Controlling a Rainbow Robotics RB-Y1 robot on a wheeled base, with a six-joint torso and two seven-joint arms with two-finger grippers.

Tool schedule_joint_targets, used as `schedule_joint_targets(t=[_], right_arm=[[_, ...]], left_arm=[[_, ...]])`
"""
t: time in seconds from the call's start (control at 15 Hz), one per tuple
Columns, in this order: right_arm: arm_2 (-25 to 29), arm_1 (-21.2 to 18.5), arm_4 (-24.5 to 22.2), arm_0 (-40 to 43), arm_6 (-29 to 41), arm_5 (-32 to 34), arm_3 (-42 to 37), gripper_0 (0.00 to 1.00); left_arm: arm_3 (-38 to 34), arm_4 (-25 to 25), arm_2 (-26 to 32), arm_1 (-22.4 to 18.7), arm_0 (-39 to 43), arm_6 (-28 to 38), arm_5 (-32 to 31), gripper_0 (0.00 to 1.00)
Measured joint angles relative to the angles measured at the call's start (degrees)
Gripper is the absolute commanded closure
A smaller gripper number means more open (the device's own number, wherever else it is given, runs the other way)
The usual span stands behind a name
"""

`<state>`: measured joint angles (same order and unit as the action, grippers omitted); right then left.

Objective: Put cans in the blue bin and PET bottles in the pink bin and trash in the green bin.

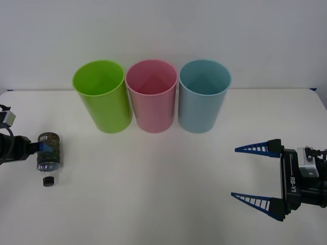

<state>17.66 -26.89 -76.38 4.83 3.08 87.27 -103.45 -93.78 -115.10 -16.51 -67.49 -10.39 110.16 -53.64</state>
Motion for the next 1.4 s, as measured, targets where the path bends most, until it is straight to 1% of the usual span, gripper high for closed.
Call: schedule_joint_targets(t=[0.27,0.47,0.67,0.73,1.07,1.4], right_arm=[[0.0,0.0,0.0,0.0,0.0,0.0,0.0,0.0],[0.0,0.0,0.0,0.0,0.0,0.0,0.0,0.0],[0.0,0.0,0.0,0.0,0.0,0.0,0.0,0.0],[0.0,0.0,0.0,0.0,0.0,0.0,0.0,0.0],[0.0,0.0,0.0,0.0,0.0,0.0,0.0,0.0],[0.0,0.0,0.0,0.0,0.0,0.0,0.0,0.0]], left_arm=[[1.74,0.03,-0.02,1.59,-1.96,0.06,-2.24,0.0],[4.97,-0.67,-0.11,3.73,-4.09,-0.01,-3.38,0.0],[9.21,-0.96,-4.29,4.38,-7.39,0.06,-3.63,0.0],[10.3,-0.81,-4.89,4.88,-8.05,0.06,-3.6,0.0],[12.98,-0.96,-5.2,8.9,-9.84,0.04,-3.58,0.0],[18.7,-2.93,-5.2,13.48,-12.17,-0.53,-3.63,0.0]])
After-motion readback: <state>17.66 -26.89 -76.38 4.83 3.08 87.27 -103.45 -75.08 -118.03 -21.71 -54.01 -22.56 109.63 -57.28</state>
